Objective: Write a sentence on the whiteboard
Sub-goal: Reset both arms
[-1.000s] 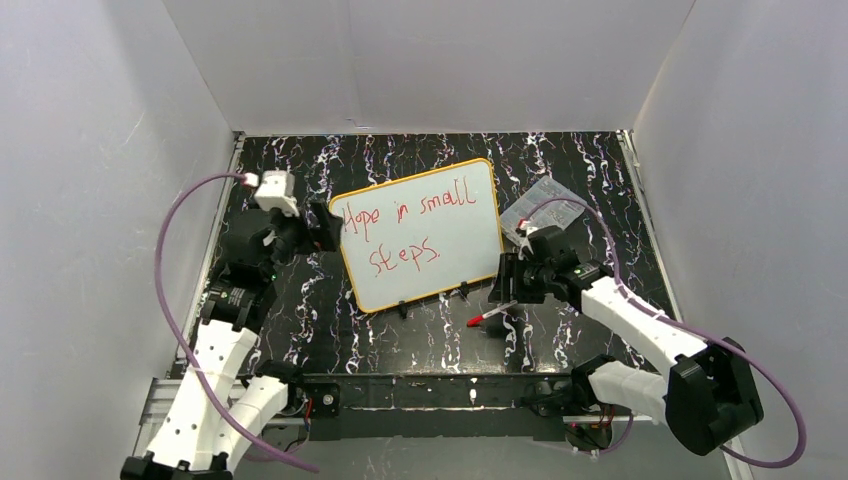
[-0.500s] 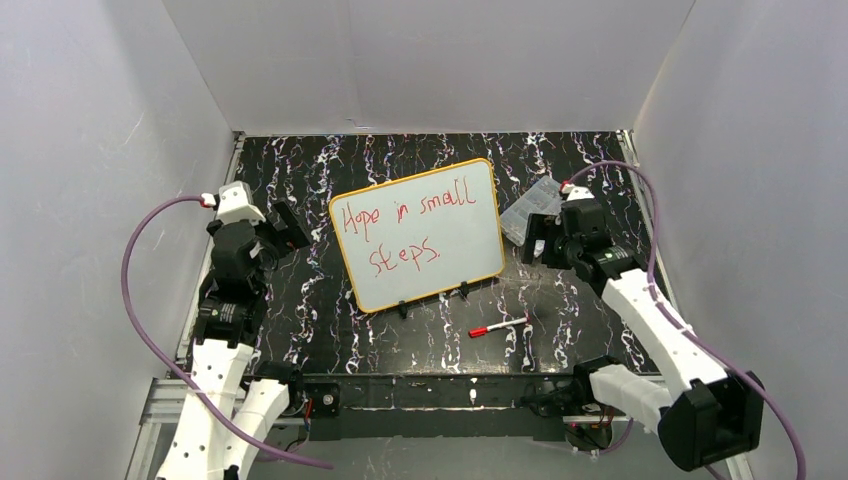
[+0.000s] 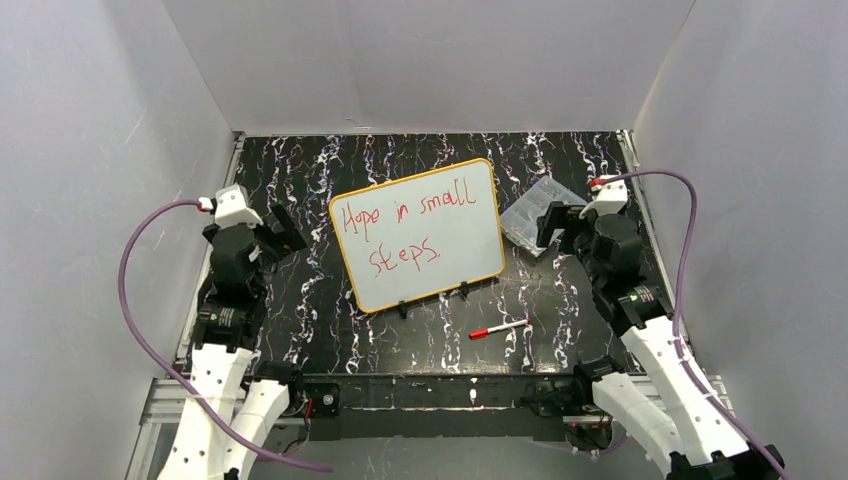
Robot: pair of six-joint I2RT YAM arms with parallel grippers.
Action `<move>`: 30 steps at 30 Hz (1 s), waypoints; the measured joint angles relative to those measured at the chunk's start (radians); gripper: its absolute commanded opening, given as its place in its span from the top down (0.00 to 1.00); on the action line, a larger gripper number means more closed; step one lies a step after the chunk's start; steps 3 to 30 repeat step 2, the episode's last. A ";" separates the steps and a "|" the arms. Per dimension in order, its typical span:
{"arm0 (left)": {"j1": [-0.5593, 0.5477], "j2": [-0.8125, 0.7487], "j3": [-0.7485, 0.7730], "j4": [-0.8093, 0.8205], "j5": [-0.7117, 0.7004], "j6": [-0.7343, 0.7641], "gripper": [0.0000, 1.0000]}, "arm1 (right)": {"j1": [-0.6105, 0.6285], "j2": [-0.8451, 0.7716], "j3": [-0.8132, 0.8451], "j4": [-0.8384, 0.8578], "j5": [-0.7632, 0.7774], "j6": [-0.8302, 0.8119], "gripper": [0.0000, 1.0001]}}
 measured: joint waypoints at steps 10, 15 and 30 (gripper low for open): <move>0.000 -0.017 -0.007 0.009 0.006 0.008 0.01 | 0.000 -0.006 0.000 0.006 0.004 -0.007 0.00; 0.000 -0.017 -0.007 0.009 0.006 0.008 0.01 | 0.000 -0.006 0.000 0.006 0.004 -0.007 0.00; 0.000 -0.017 -0.007 0.009 0.006 0.008 0.01 | 0.000 -0.006 0.000 0.006 0.004 -0.007 0.00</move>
